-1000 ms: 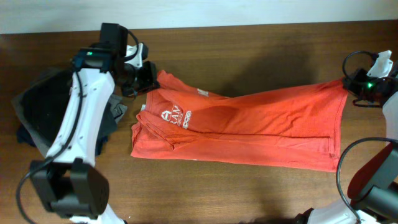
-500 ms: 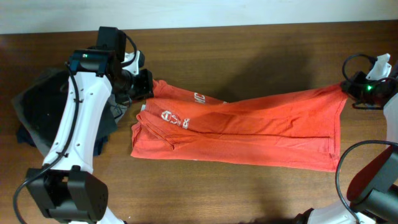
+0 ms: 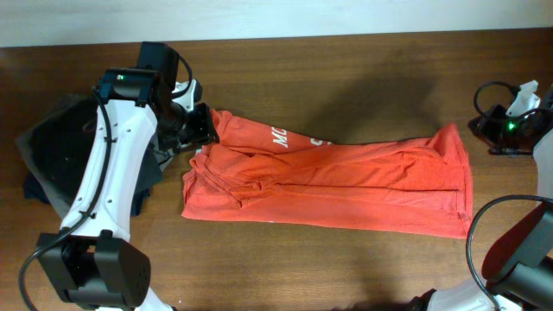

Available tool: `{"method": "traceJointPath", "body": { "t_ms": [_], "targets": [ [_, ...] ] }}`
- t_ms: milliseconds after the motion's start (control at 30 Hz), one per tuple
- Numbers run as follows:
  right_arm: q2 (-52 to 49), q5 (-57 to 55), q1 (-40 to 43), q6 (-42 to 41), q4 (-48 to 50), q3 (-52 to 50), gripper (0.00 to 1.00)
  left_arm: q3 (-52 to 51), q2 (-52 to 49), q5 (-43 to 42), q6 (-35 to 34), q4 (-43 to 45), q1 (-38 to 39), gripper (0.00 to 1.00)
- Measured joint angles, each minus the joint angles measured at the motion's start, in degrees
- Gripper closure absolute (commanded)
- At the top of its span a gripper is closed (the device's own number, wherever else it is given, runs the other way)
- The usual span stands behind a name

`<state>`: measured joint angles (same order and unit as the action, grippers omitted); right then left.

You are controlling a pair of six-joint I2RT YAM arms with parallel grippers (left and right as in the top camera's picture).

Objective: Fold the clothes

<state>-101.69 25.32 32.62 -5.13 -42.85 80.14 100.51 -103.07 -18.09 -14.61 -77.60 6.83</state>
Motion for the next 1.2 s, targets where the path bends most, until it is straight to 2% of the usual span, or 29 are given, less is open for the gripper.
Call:
{"method": "traceJointPath", "body": {
  "t_ms": [100,133,267,433,567,733,867,1067,1200],
  "targets": [
    [0.04,-0.02,0.35,-0.04,-3.87,1.36,0.73,0.00,0.00,0.48,0.50,-1.27,-0.28,0.61],
    [0.09,-0.02,0.55,0.00,-4.94,1.92,0.69,0.00,0.00,0.61,0.87,-1.42,-0.31,0.62],
    [0.76,0.00,1.29,-0.37,-10.99,4.57,0.59,0.00,0.00,1.01,5.70,-1.05,-0.07,0.61],
    [1.27,2.86,1.44,0.35,-16.48,7.45,0.54,0.00,0.00,4.70,12.15,0.61,4.55,0.61],
    [2.75,5.03,1.42,0.57,-20.44,9.70,0.54,0.00,-0.24,8.11,14.29,1.44,9.14,0.61],
    [4.98,2.69,0.02,0.13,-22.21,11.26,0.54,0.00,-0.61,9.94,17.40,5.14,12.04,0.53],
    [2.14,-1.01,-3.04,-0.59,-18.75,11.26,0.55,0.00,-0.61,10.49,18.75,6.40,13.81,0.50],
    [-7.37,-6.73,-5.46,-1.14,-5.66,11.26,0.62,0.00,-0.79,10.88,19.58,7.04,16.09,0.50],
    [-13.51,-9.68,-5.51,-2.25,2.10,11.26,0.63,0.00,-1.18,10.91,19.61,6.97,16.52,0.50]
  ]
}}
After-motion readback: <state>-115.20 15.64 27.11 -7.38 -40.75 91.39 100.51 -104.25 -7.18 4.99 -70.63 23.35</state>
